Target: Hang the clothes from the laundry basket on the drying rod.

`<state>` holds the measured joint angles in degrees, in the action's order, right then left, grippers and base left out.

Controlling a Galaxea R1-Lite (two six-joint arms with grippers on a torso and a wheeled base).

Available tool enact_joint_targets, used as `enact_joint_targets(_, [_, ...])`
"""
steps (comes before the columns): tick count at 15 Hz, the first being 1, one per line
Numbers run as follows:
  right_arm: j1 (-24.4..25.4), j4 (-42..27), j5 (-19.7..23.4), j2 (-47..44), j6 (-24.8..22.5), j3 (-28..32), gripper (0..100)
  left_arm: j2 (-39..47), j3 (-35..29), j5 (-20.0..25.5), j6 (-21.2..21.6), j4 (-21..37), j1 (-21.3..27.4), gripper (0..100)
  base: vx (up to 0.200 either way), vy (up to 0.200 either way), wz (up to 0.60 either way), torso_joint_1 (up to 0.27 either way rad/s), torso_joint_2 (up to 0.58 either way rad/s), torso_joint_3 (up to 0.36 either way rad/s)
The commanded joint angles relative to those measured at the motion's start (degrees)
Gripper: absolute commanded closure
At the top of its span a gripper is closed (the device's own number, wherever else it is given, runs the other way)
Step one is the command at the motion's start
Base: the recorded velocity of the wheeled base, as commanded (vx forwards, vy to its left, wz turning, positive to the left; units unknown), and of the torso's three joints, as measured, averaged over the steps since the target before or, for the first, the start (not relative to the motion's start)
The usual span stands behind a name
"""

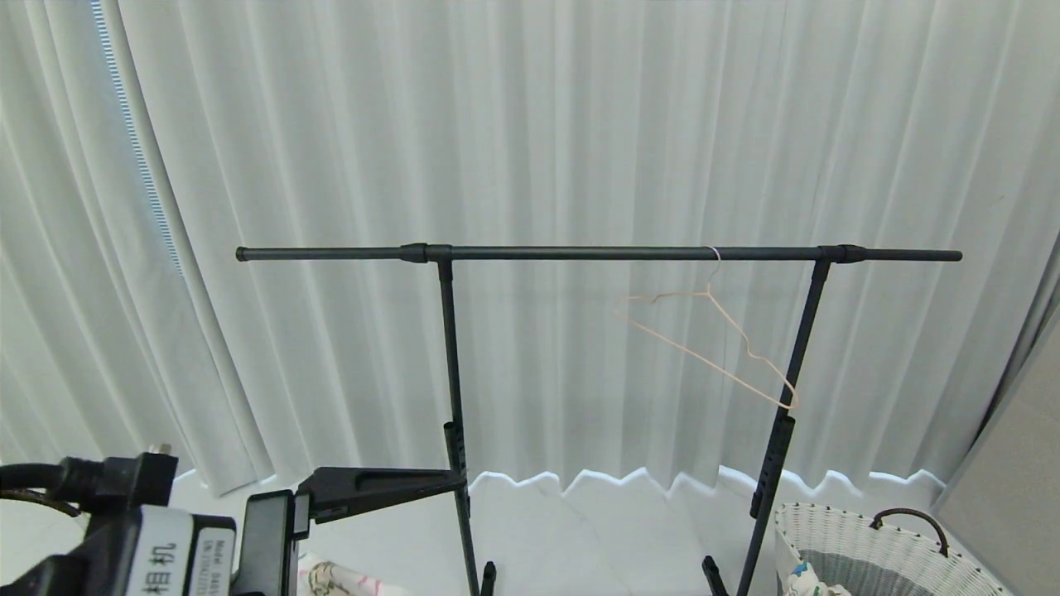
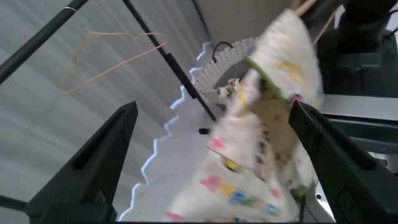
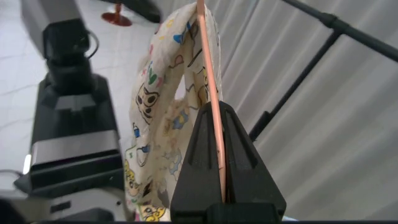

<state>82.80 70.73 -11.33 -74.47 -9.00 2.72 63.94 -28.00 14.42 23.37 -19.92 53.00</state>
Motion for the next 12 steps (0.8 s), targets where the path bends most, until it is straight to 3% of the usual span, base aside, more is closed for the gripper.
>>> enact_joint_targets(1, [1.05, 0.11, -0.01, 0.29, 0.03, -0.78, 100, 2.42, -0.47, 0.52, 0.1, -0.03, 2.89, 0, 0.0, 0.0, 0.0, 0.0, 0.0, 0.0])
enact_joint_targets(5, [1.14, 0.11, 0.08, 0.29, 0.73, -0.61, 100, 5.14, 0.05, 0.61, 0.01, -0.03, 9.75, 0, 0.0, 0.0, 0.0, 0.0, 0.0, 0.0])
enact_joint_targets(12, [3.86, 0.02, 2.62, 0.12, 0.56, -0.7, 100, 11.82, -0.04, 0.96, -0.34, -0.03, 6.94, 0, 0.0, 0.0, 0.0, 0.0, 0.0, 0.0])
